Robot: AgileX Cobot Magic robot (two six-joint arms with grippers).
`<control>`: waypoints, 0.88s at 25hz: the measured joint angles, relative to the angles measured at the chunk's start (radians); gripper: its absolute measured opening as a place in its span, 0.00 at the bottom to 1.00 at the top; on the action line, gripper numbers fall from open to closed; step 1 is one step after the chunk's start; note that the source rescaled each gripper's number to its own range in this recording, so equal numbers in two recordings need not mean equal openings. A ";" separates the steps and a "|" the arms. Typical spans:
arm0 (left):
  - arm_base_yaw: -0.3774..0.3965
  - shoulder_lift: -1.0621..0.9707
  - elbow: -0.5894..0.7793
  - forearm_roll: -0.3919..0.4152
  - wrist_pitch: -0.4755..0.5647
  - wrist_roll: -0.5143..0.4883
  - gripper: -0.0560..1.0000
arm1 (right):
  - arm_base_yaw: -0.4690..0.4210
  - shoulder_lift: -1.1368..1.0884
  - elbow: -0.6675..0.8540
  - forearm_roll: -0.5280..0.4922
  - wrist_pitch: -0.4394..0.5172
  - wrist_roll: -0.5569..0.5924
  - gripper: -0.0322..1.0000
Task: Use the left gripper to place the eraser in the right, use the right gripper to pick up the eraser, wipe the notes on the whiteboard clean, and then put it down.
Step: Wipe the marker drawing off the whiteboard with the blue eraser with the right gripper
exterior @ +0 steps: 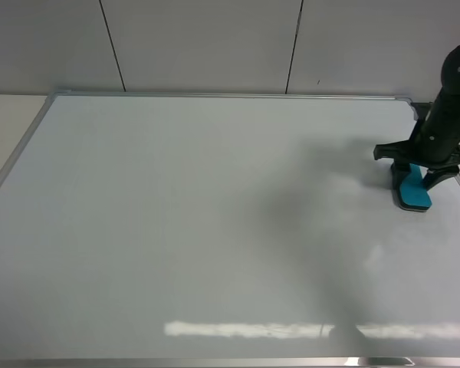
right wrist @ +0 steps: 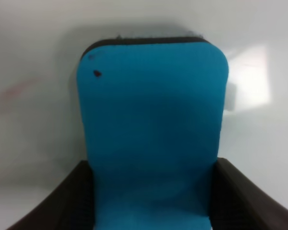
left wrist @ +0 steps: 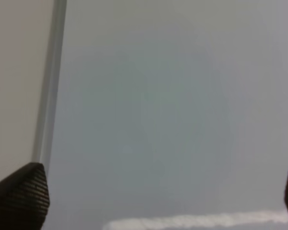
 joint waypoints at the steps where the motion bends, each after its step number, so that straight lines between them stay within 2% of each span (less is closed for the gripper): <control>1: 0.000 0.000 0.000 0.000 0.000 0.000 1.00 | 0.040 0.000 0.000 0.006 -0.013 0.000 0.07; 4: 0.000 0.000 0.000 0.000 0.000 0.000 1.00 | 0.166 0.000 0.000 0.029 -0.056 0.000 0.07; 7: 0.000 0.000 0.000 0.000 0.000 0.000 1.00 | 0.265 0.000 0.000 0.102 -0.115 -0.026 0.07; 11: 0.000 0.000 0.000 0.000 0.000 0.000 1.00 | 0.295 0.001 0.000 0.160 -0.164 -0.062 0.07; 14: 0.000 0.000 0.000 0.000 0.000 0.000 1.00 | 0.261 0.001 0.000 0.162 -0.181 -0.069 0.07; 17: 0.000 0.000 0.000 0.000 0.000 0.000 1.00 | 0.190 0.001 0.000 0.152 -0.207 -0.070 0.07; 18: 0.000 0.000 0.000 0.000 0.000 0.000 1.00 | 0.123 0.001 0.000 0.148 -0.228 -0.070 0.07; 22: 0.000 0.000 0.000 0.000 0.000 0.000 1.00 | -0.022 0.002 0.000 0.135 -0.276 -0.070 0.06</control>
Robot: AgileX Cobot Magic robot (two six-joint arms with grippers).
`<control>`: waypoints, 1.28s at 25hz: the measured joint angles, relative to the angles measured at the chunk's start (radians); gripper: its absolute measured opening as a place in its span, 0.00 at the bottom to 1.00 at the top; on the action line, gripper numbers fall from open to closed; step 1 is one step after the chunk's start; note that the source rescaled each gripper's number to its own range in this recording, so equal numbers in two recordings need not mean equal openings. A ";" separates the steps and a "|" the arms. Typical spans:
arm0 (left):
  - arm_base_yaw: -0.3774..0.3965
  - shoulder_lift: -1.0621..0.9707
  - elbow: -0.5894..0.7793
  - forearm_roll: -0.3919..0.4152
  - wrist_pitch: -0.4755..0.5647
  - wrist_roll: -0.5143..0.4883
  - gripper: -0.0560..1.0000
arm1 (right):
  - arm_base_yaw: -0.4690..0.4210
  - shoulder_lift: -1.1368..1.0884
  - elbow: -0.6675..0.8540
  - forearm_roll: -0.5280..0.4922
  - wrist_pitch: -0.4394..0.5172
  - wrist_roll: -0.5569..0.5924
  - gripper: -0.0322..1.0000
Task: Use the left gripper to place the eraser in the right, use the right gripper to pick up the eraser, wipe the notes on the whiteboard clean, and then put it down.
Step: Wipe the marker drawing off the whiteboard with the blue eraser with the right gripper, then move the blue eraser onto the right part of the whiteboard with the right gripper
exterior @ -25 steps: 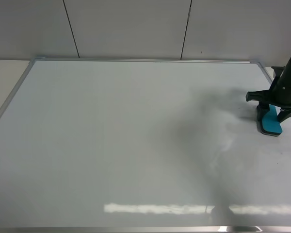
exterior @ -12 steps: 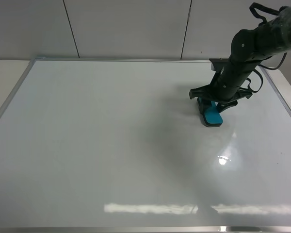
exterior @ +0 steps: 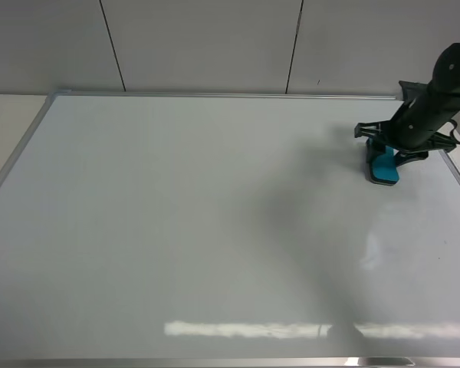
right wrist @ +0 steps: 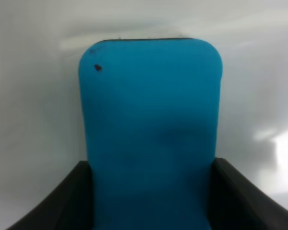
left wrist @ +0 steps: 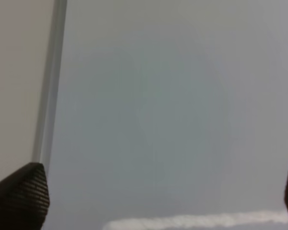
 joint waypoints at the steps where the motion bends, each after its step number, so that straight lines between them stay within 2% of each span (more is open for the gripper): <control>1: 0.000 0.000 0.000 0.000 0.000 0.000 1.00 | -0.025 0.000 0.000 -0.012 0.000 0.000 0.06; 5: 0.000 0.000 0.000 0.000 0.000 0.000 1.00 | -0.079 0.003 0.000 -0.054 0.003 0.000 0.06; 9: 0.000 0.000 0.000 0.000 0.000 0.000 1.00 | -0.058 0.003 0.000 -0.076 0.008 0.000 0.06; 12: 0.000 0.000 0.000 0.000 0.000 0.000 1.00 | 0.006 0.003 0.000 -0.085 0.027 -0.002 0.06; 21: 0.000 0.000 0.000 0.000 0.000 0.000 1.00 | 0.282 -0.006 0.000 -0.085 0.087 -0.004 0.06; 24: 0.000 0.000 0.000 0.000 0.000 0.000 1.00 | 0.328 -0.045 0.000 -0.085 0.141 0.005 0.06; 32: 0.000 0.000 0.000 0.000 0.000 0.000 1.00 | 0.376 -0.282 0.001 -0.071 0.455 0.103 0.06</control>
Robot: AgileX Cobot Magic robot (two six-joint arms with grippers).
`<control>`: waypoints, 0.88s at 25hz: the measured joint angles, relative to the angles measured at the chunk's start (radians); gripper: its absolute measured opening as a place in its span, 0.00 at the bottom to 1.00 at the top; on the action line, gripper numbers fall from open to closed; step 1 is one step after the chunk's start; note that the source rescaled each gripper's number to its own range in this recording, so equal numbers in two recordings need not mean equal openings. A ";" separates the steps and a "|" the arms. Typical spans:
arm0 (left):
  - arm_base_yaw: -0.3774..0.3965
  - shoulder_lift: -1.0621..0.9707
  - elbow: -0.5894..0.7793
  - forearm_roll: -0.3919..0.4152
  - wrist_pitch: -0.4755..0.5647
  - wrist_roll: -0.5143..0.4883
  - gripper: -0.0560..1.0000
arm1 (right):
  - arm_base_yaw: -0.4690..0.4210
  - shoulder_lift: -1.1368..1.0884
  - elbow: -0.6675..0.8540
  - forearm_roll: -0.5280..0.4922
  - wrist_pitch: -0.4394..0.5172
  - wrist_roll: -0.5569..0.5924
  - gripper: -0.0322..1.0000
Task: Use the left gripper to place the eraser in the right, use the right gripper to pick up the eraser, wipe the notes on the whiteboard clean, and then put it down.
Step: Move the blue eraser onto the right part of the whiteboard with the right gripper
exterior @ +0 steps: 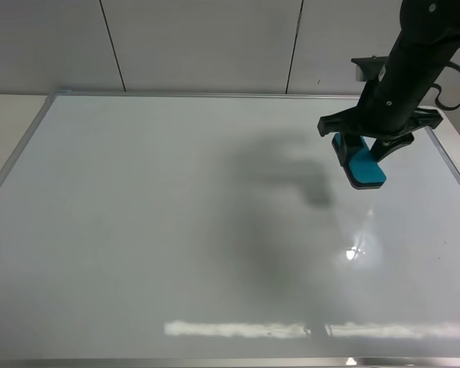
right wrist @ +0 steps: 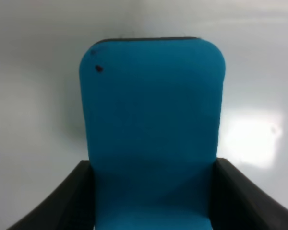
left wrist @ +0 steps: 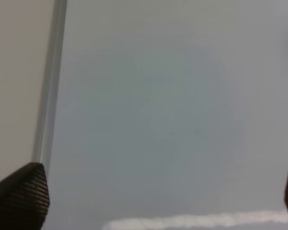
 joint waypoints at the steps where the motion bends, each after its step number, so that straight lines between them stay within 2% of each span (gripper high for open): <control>1: 0.000 0.000 0.000 0.000 0.000 0.000 1.00 | 0.001 -0.029 0.000 -0.006 0.029 0.016 0.06; 3: 0.000 0.000 0.000 0.000 0.000 0.000 1.00 | 0.001 -0.096 0.009 -0.026 0.075 0.058 0.06; 6: 0.000 0.000 0.000 0.000 0.000 0.000 1.00 | 0.001 -0.191 0.083 -0.042 0.067 0.107 0.06; 11: 0.000 0.000 0.000 0.000 0.000 0.000 1.00 | 0.001 -0.303 0.299 -0.038 -0.030 0.184 0.06; 16: 0.000 0.000 0.000 0.000 0.000 0.000 1.00 | 0.001 -0.317 0.489 -0.038 -0.136 0.251 0.06; 22: 0.000 0.000 0.000 0.000 0.000 0.000 1.00 | 0.001 -0.318 0.598 -0.053 -0.242 0.284 0.06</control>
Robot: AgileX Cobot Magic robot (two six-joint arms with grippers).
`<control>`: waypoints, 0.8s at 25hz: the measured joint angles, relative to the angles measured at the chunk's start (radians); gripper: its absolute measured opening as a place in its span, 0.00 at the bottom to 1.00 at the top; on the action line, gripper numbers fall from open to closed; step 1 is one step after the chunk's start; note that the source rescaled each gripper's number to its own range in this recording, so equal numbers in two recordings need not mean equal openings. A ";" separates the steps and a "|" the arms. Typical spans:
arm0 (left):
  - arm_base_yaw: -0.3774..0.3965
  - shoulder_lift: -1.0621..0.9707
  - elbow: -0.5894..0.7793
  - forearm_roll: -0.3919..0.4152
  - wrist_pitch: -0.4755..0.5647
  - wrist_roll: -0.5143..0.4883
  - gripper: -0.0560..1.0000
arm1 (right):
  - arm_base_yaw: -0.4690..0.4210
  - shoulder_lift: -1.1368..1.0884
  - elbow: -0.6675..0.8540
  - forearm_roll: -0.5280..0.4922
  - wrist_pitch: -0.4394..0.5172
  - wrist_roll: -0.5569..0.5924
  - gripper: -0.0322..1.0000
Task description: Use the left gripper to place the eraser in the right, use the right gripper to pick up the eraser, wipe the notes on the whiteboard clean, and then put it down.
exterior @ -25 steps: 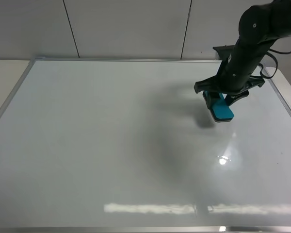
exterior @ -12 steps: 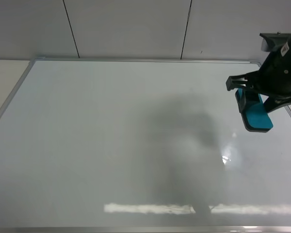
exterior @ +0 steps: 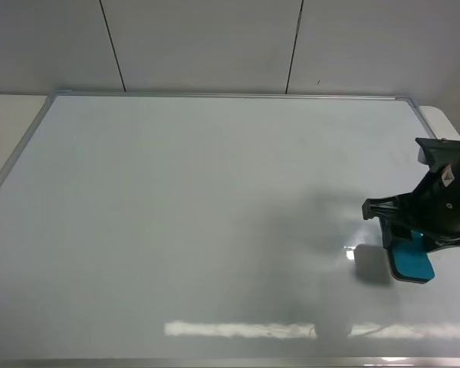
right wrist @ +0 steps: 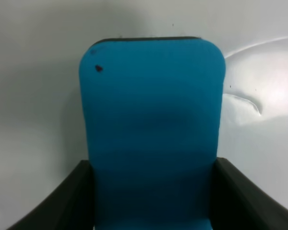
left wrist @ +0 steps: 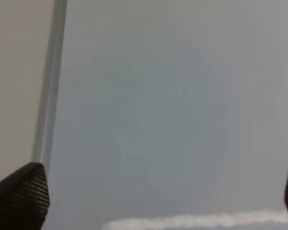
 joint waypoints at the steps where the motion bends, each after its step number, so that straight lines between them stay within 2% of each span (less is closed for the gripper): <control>1: 0.000 0.000 0.000 0.000 0.000 0.000 1.00 | 0.000 0.000 0.006 -0.012 -0.002 0.001 0.06; 6: 0.000 0.000 0.000 0.000 0.000 0.000 1.00 | 0.000 0.000 0.006 -0.043 -0.010 0.002 0.06; 11: 0.000 0.000 0.000 0.000 0.000 0.000 1.00 | 0.000 0.000 0.006 -0.059 -0.057 0.002 0.07; 12: 0.000 0.000 0.000 0.000 0.000 0.000 1.00 | 0.000 0.000 0.006 -0.073 -0.062 0.000 0.13; 13: 0.000 0.000 0.000 0.000 0.000 0.000 1.00 | 0.000 0.000 0.006 -0.090 -0.069 -0.001 0.27; 15: 0.000 0.000 0.000 0.000 0.000 0.000 1.00 | 0.000 0.000 0.006 -0.121 -0.088 -0.002 0.68; 16: 0.000 0.000 0.000 0.000 0.000 0.000 1.00 | 0.000 0.000 0.006 -0.139 -0.101 -0.002 0.79; 18: 0.000 0.000 0.000 0.000 0.000 0.000 1.00 | 0.000 0.000 0.006 -0.155 -0.132 -0.002 0.93; 20: 0.000 0.000 0.000 0.000 0.000 0.000 1.00 | 0.000 0.000 0.006 -0.156 -0.160 -0.001 0.97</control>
